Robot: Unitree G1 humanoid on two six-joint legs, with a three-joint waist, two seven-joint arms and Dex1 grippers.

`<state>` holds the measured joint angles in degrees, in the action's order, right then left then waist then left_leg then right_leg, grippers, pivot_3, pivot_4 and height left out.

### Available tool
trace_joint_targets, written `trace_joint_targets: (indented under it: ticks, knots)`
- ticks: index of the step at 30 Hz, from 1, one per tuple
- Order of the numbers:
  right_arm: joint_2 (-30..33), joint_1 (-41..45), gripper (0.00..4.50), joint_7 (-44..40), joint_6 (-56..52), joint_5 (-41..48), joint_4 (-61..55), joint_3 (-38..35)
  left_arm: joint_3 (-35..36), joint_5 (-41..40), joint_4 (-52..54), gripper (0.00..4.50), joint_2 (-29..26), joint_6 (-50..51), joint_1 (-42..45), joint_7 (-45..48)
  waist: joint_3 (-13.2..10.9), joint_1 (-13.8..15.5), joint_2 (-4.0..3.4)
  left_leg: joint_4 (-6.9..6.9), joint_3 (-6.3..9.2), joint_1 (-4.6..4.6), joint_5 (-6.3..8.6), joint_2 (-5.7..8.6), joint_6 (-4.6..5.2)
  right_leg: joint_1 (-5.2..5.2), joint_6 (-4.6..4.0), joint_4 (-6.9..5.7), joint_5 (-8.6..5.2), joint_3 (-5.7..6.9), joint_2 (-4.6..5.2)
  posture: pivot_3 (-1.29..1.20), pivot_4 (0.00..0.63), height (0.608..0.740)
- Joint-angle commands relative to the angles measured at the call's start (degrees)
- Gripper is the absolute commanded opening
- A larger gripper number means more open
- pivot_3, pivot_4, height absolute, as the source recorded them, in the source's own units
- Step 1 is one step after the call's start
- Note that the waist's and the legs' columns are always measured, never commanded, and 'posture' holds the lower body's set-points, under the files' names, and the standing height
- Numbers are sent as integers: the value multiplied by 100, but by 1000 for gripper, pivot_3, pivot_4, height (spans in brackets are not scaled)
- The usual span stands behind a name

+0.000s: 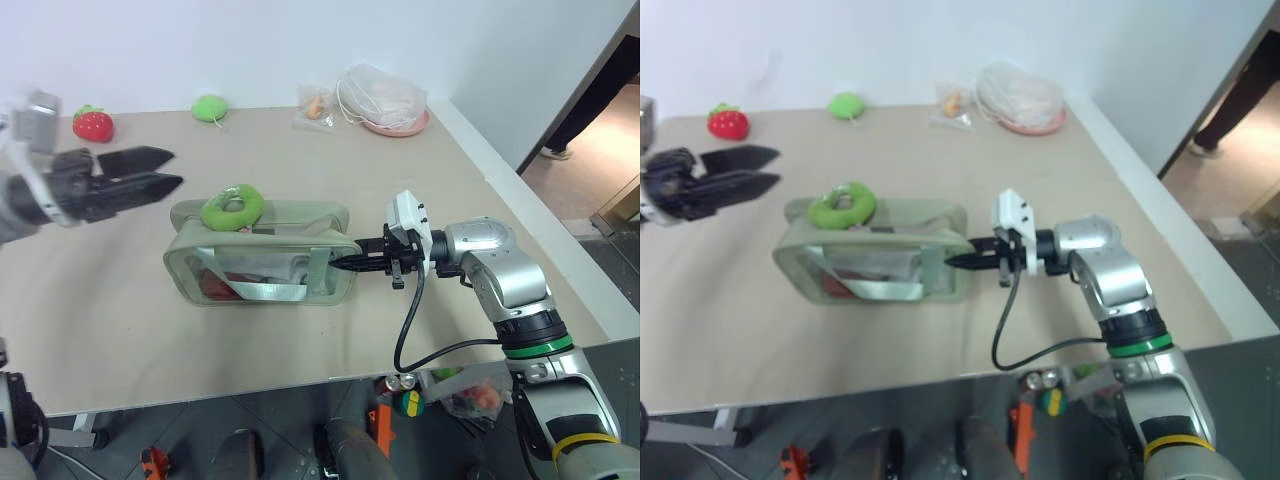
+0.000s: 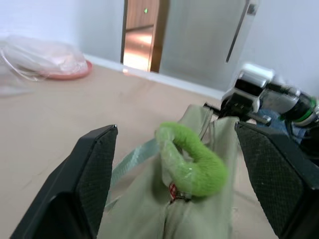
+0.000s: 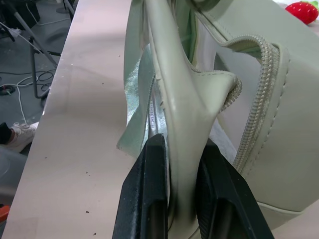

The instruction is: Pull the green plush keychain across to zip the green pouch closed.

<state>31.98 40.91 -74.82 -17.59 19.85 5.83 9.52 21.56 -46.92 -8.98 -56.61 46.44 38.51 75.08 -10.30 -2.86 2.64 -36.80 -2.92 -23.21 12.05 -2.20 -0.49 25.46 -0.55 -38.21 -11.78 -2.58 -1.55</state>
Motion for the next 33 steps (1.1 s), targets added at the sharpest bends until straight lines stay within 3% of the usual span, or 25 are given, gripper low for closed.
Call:
trace_joint_targets:
  ticks: [1,5,11,27,33]
  knots:
    - [11,63,706,-33,55,23,-171,-20,402,-132,-50,3913,-488,58,-441,525,-1,1,-1,3,0,3,0,0,0,0,-2,0,-1,0,1,0,150,740]
    - [14,66,706,-51,61,26,-156,-18,279,263,204,3913,-797,-252,-1507,905,-2,21,-3,3,1,6,0,1,0,-3,-7,-2,-4,4,8,0,150,740]
    - [27,54,706,-58,46,38,-186,-23,164,424,351,3913,-669,-476,-2110,890,0,28,1,1,2,0,0,3,0,0,-8,0,-5,7,33,0,150,740]
    - [125,-34,706,-2,-64,85,-351,-91,-701,574,571,3913,-7,-594,-1759,575,0,29,1,1,1,0,0,6,0,-1,-6,0,-4,6,30,0,150,740]
    - [141,-94,706,47,-112,99,-437,-97,-744,570,463,2103,143,-588,-1624,496,0,26,1,2,0,0,0,7,0,-1,-5,0,-4,3,20,0,150,740]
